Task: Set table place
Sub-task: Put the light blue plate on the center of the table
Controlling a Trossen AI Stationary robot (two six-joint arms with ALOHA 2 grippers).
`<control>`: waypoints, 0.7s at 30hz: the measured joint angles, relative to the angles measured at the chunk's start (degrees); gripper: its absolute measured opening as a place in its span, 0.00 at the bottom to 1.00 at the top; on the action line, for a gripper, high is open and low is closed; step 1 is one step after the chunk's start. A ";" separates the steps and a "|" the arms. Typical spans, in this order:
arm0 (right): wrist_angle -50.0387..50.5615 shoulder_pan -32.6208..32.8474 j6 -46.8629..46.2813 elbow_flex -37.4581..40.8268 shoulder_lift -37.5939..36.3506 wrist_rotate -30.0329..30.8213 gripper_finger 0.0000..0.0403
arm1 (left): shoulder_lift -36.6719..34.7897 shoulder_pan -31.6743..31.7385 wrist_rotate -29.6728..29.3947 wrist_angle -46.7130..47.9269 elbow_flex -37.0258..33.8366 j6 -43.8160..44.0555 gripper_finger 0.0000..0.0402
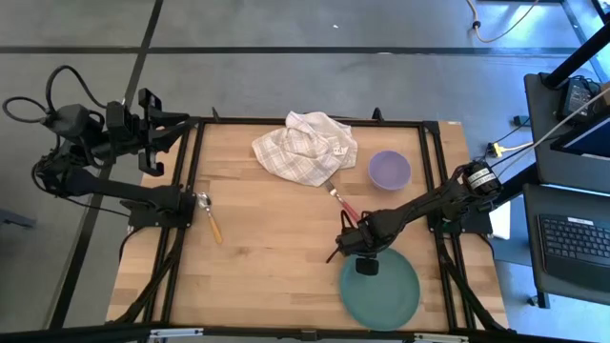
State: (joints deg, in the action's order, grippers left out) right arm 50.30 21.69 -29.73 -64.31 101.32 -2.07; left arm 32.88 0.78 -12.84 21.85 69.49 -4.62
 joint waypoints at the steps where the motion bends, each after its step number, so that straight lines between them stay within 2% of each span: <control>1: -0.01 0.00 0.02 0.00 0.00 0.00 0.24 | 0.00 0.00 0.00 0.00 0.00 0.00 0.21; 11: -4.46 0.00 -0.34 1.18 -0.02 -0.28 0.24 | 0.00 0.00 0.00 0.00 0.00 -0.02 0.21; 15: -6.47 -0.03 -2.39 3.63 -0.02 -3.46 0.24 | 0.00 0.00 0.00 0.00 0.00 -0.02 0.21; 21: -6.46 0.00 -1.79 3.19 -0.02 -2.45 0.23 | -0.01 0.00 0.00 0.00 0.00 -0.04 0.21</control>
State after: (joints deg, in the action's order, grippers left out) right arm 43.84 21.69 -31.52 -61.12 101.30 -4.51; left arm 32.87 0.78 -12.84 21.85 69.49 -4.67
